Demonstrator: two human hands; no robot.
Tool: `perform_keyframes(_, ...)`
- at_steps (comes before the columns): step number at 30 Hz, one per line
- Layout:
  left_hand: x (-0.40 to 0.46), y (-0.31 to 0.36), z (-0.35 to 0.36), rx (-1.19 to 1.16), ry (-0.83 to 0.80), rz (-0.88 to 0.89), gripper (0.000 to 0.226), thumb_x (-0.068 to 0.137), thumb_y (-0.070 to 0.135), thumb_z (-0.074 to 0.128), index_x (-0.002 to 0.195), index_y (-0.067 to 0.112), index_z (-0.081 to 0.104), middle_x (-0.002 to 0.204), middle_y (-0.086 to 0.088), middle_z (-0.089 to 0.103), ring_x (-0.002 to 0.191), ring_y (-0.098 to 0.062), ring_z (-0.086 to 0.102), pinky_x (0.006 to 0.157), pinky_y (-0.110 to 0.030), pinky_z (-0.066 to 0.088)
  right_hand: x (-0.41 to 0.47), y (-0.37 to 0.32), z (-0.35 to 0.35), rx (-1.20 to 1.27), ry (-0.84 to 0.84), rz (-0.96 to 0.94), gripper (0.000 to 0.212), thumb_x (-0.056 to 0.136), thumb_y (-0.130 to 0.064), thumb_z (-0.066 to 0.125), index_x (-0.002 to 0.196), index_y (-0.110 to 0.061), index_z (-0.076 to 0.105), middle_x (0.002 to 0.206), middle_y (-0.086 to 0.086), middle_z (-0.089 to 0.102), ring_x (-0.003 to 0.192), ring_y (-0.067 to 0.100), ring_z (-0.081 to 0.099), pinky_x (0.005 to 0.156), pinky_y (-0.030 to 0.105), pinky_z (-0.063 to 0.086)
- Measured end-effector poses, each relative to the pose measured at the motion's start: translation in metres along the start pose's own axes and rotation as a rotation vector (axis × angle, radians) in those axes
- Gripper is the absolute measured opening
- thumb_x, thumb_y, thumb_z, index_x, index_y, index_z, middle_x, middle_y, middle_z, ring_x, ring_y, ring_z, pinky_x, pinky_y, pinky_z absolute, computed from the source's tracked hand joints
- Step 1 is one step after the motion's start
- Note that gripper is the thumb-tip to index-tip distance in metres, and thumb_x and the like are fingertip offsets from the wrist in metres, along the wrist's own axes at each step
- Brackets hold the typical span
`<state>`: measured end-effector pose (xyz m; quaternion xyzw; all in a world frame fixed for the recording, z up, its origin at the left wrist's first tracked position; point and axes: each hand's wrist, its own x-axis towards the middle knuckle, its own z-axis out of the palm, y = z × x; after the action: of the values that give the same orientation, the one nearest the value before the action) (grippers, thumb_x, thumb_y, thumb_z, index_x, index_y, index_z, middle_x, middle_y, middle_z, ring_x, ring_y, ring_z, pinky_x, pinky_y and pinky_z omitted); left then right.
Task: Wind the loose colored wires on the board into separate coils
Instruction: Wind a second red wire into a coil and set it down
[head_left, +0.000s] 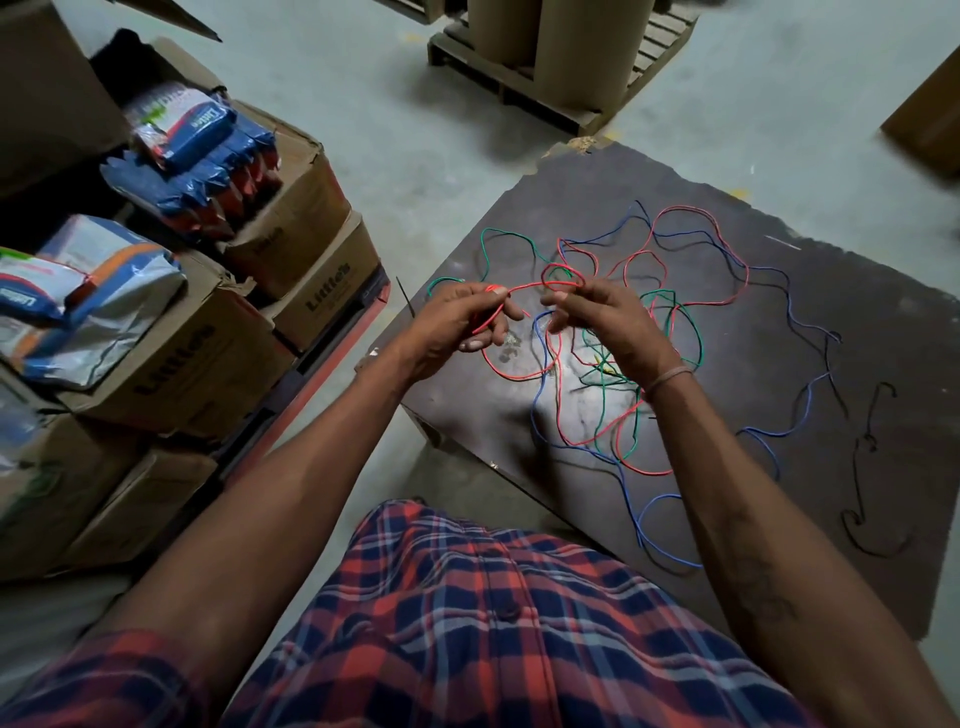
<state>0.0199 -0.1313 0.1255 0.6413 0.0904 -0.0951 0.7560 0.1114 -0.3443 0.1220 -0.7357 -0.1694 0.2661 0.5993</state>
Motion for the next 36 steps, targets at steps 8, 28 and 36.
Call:
perform_keyframes(8, -0.009, 0.000, -0.013, 0.003, 0.008, -0.042, 0.037, 0.110, 0.015, 0.037, 0.095, -0.004, 0.065, 0.079, -0.017, 0.076, 0.043, -0.016, 0.058, 0.037, -0.017, 0.031, 0.002, 0.000, -0.036, 0.537, 0.205, 0.033, 0.019, 0.104, -0.017, 0.056, 0.087, -0.010, 0.062, 0.053, -0.011, 0.038, 0.045, 0.004, 0.021, 0.045, 0.020, 0.017)
perform_keyframes(28, -0.023, 0.013, -0.012, -0.265, -0.040, -0.008, 0.049, 0.109, 0.027, 0.042, 0.122, -0.018, 0.058, 0.044, 0.010, 0.025, 0.038, -0.004, 0.019, 0.043, -0.018, 0.023, 0.021, 0.038, -0.012, -0.411, 0.279, 0.021, 0.021, 0.096, -0.026, 0.069, 0.089, -0.011, 0.081, 0.081, 0.007, 0.074, 0.075, 0.011, 0.061, 0.073, 0.026, 0.050)
perform_keyframes(36, -0.014, 0.006, -0.012, 0.276, 0.189, 0.020, 0.035, 0.110, 0.016, 0.044, 0.111, -0.014, 0.064, 0.061, -0.003, 0.050, 0.043, -0.004, 0.039, 0.045, -0.015, 0.031, -0.008, 0.005, 0.011, -0.069, -0.138, -0.009, 0.033, 0.092, -0.010, 0.042, 0.086, -0.009, 0.075, 0.101, 0.007, 0.074, 0.090, 0.013, 0.060, 0.074, 0.026, 0.042)
